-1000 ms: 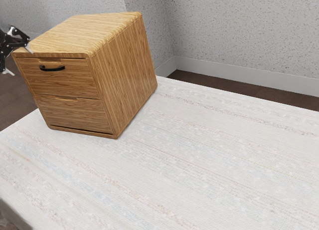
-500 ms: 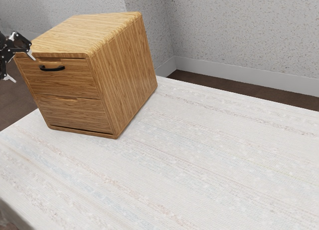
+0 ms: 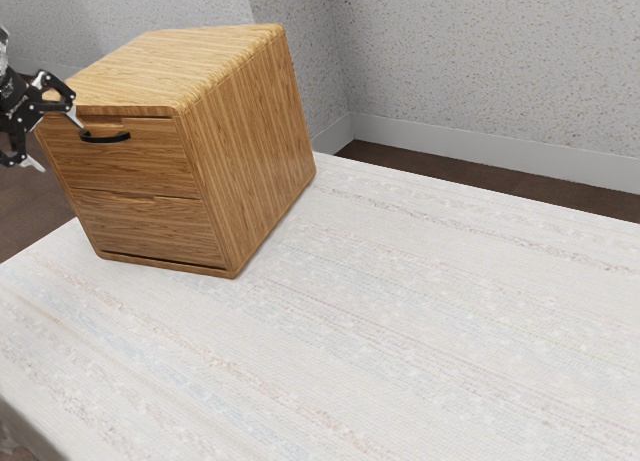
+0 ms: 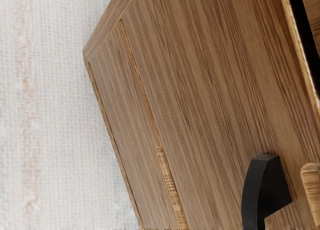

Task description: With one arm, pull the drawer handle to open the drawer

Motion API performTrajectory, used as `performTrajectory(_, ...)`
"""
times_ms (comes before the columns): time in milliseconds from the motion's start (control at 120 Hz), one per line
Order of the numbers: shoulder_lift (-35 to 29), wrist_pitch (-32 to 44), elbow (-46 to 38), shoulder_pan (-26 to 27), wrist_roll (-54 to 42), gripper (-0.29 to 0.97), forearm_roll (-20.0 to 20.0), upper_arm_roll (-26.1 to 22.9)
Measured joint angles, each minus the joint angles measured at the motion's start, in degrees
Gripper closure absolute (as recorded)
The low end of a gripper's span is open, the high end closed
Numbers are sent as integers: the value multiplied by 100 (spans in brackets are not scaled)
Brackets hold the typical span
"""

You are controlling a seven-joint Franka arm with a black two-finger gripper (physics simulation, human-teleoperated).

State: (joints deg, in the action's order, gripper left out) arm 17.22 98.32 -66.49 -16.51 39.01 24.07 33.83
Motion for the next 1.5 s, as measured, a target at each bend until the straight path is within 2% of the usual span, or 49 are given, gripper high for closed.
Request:
performTrajectory(342, 97, 34, -125, 0, 36, 0, 96, -163)
performTrajectory(633, -214, 5, -644, 8, 5, 1, 178, -352)
performTrajectory(717, -547, -4, -948, -69, -75, 1, 195, -448)
performTrajectory(833, -1676, 28, -1810, -42, -299, 2, 224, -600)
performTrajectory(933, -2534, 37, -1927, 11, -498, 2, 199, -693)
performTrajectory(1050, -2757, -142, -1603, -77, -730, 1, -165, -800)
performTrajectory(1183, -2733, -546, -1277, -71, -1531, 0, -189, -860)
performTrajectory(1375, -2750, -1370, -964, -14, -3177, 0, -929, -1985)
performTrajectory(1500, -2736, -1651, -943, 1, -4037, 0, -1187, -2393)
